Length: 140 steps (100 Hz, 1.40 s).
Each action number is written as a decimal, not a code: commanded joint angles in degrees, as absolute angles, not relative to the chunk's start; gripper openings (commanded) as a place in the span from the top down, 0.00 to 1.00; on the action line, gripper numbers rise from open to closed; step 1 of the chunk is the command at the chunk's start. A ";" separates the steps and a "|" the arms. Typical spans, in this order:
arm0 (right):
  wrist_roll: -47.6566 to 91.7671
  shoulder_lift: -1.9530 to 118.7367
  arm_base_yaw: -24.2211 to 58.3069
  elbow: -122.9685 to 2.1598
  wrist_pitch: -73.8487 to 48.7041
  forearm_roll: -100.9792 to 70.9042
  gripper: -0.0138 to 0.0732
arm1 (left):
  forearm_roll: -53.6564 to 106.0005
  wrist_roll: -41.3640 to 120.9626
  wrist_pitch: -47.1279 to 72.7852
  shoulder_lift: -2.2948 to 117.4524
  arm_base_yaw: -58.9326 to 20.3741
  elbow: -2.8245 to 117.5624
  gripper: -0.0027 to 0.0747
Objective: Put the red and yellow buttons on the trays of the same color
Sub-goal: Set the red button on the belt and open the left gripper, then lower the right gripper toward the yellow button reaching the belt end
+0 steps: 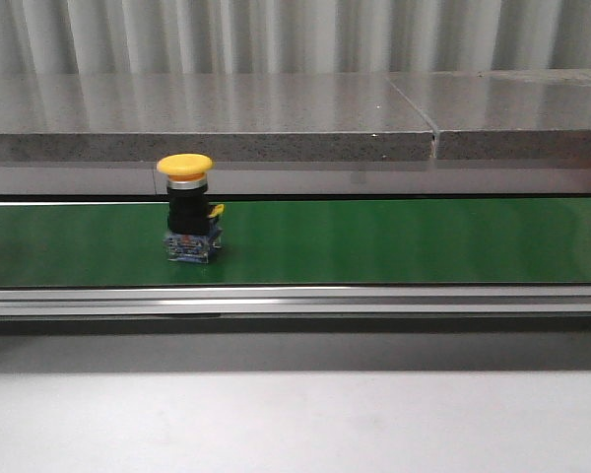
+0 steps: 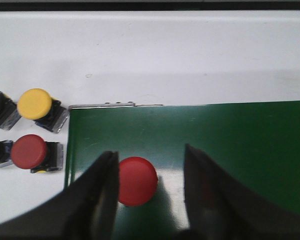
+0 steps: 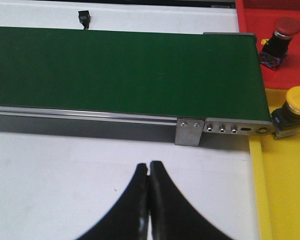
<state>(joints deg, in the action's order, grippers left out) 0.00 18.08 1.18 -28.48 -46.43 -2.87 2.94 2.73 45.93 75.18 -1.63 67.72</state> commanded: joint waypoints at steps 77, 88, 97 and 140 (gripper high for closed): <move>0.56 18.64 1.20 -29.90 -42.74 -2.43 0.92 | 9.89 4.15 31.96 34.67 -10.06 34.63 0.99; 0.56 18.64 1.20 -29.90 -42.74 -2.43 0.92 | 9.89 4.15 32.07 29.18 -10.06 31.88 0.99; 0.56 18.64 1.20 -29.90 -42.74 -2.43 0.92 | 9.89 4.15 32.07 25.56 -10.06 30.13 0.99; 0.56 18.64 1.20 -29.90 -42.74 -2.43 0.92 | 9.89 4.15 32.29 18.31 -10.06 27.79 0.99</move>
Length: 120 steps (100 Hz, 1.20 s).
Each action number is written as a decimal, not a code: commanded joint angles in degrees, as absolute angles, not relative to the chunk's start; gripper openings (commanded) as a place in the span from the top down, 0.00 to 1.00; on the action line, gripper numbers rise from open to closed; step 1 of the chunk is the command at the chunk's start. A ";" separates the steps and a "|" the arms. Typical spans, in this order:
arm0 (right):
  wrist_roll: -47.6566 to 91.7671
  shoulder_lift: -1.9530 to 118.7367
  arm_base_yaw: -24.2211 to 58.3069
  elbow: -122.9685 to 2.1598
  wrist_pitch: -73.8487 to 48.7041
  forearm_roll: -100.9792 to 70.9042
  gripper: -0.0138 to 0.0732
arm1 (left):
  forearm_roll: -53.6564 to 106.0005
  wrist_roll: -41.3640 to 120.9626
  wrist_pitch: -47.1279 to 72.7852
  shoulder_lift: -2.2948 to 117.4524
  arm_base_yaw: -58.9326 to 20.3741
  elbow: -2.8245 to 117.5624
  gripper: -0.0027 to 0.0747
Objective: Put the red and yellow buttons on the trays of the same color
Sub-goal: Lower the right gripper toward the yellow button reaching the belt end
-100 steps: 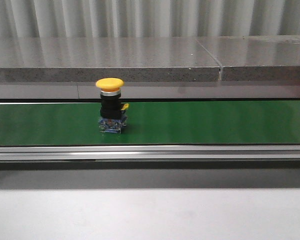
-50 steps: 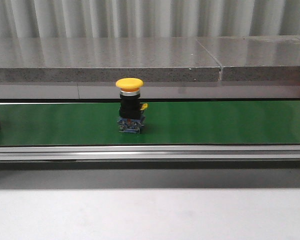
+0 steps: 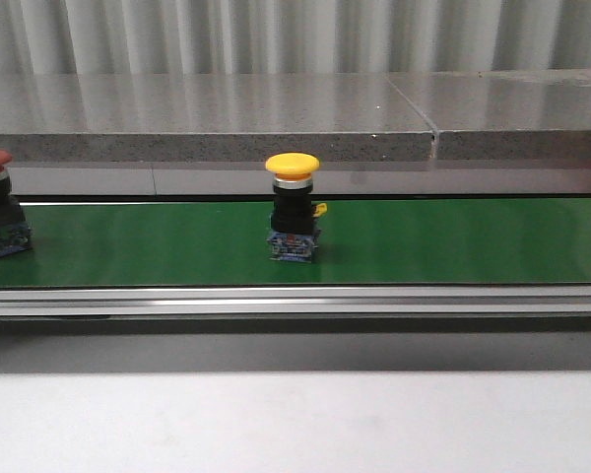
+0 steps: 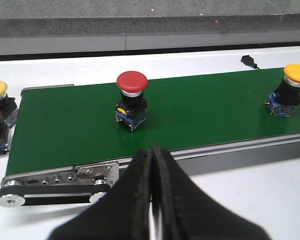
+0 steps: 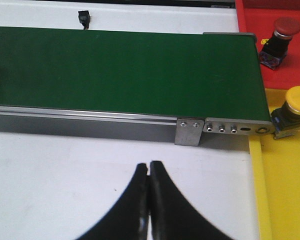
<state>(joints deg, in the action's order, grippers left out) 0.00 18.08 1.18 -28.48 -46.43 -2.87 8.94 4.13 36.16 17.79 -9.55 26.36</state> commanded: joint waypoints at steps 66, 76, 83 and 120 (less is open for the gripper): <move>0.56 18.72 1.20 -29.90 -42.80 -2.55 0.92 | 9.89 4.15 32.29 18.31 -10.06 27.79 0.99; 0.56 19.70 1.20 -30.08 -42.93 -3.42 0.92 | 9.89 4.15 32.29 18.31 -10.06 27.79 0.99; 0.56 21.96 1.20 -30.98 -43.36 -4.74 0.92 | 9.89 4.15 32.29 18.31 -10.06 27.79 0.99; 0.56 44.83 1.20 -44.29 -43.80 -6.78 0.92 | 9.89 4.15 32.29 18.31 -10.06 27.79 0.99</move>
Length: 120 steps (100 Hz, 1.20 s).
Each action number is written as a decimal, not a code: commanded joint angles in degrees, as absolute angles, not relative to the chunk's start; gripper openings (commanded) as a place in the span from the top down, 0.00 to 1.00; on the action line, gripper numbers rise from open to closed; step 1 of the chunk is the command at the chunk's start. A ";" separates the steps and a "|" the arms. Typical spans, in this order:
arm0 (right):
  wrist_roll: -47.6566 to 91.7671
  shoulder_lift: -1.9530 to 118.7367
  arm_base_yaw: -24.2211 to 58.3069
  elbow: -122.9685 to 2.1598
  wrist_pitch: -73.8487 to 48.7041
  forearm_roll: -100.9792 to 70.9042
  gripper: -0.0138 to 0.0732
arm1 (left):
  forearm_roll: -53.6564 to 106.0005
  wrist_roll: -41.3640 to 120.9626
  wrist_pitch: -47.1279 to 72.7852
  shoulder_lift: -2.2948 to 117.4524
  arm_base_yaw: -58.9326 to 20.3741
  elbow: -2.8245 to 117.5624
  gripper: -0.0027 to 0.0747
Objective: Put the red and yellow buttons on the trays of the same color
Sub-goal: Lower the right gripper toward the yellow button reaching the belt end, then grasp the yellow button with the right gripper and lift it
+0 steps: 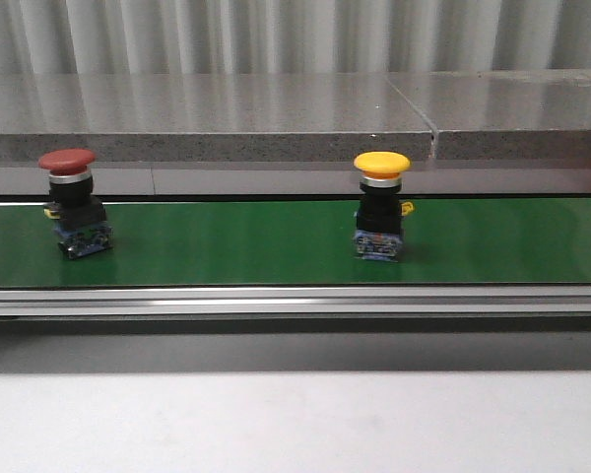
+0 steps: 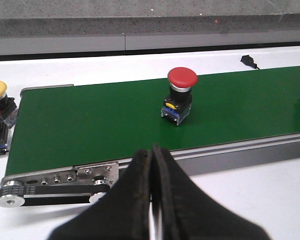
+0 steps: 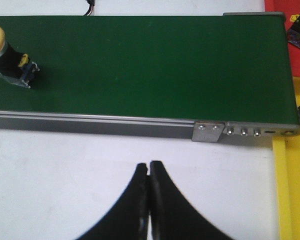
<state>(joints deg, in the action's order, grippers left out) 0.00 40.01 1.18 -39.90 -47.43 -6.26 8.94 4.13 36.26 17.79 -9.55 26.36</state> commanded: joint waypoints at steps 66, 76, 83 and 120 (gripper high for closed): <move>1.94 75.63 8.74 -70.10 -54.63 -7.04 0.15 | 9.89 4.15 32.29 18.31 -10.06 27.79 0.99; 2.05 78.88 10.61 -73.01 -57.83 -7.04 0.15 | 9.89 4.15 32.29 18.31 -10.06 27.79 0.99; 2.80 80.89 11.82 -74.82 -58.95 -7.18 0.15 | 9.89 4.15 32.29 18.31 -10.06 27.79 0.99; 10.47 90.04 14.24 -79.32 -59.89 -10.56 0.15 | 9.89 4.15 32.29 18.31 -10.06 27.79 0.99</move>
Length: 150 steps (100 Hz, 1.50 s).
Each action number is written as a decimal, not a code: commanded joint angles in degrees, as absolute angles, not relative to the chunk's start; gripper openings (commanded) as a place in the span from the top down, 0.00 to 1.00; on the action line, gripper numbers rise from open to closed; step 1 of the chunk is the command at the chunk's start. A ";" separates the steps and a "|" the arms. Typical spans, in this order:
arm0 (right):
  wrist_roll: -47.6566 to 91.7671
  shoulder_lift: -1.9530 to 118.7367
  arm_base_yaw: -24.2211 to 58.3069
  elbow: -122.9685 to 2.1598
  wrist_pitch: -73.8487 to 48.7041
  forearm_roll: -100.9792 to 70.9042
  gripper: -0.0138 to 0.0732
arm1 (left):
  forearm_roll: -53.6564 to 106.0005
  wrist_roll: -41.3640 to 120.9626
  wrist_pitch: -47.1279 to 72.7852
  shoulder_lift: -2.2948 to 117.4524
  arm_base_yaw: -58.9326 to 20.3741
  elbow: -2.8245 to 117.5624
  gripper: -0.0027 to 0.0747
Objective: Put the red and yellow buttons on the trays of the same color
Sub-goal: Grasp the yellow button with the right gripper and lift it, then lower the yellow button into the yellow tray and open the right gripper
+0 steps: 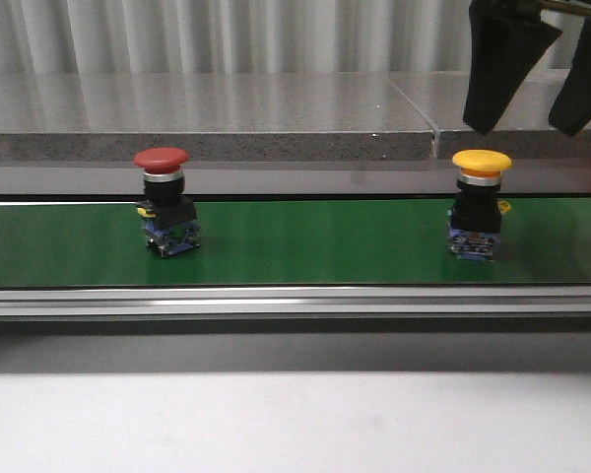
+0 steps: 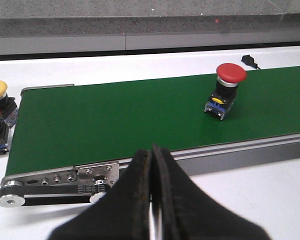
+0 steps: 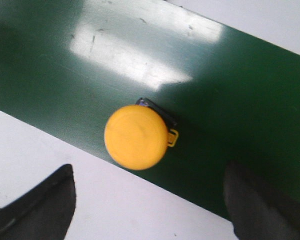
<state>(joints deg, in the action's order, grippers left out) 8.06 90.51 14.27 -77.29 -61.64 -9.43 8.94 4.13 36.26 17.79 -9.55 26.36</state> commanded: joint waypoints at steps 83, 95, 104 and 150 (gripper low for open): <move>-0.80 85.52 10.39 -77.78 -60.00 -2.93 0.67 | 9.89 4.15 32.29 18.31 -10.06 27.79 0.99; -4.23 81.14 6.32 -74.52 -60.47 -1.07 0.67 | 9.89 4.15 32.29 18.31 -10.06 27.79 0.99; -5.58 77.85 2.02 -71.61 -60.66 -1.01 0.67 | 9.89 4.15 32.29 18.31 -10.06 27.79 0.99; -10.43 68.42 -21.12 -59.16 -56.10 -0.72 0.67 | 9.89 4.15 32.29 18.31 -10.06 27.79 0.99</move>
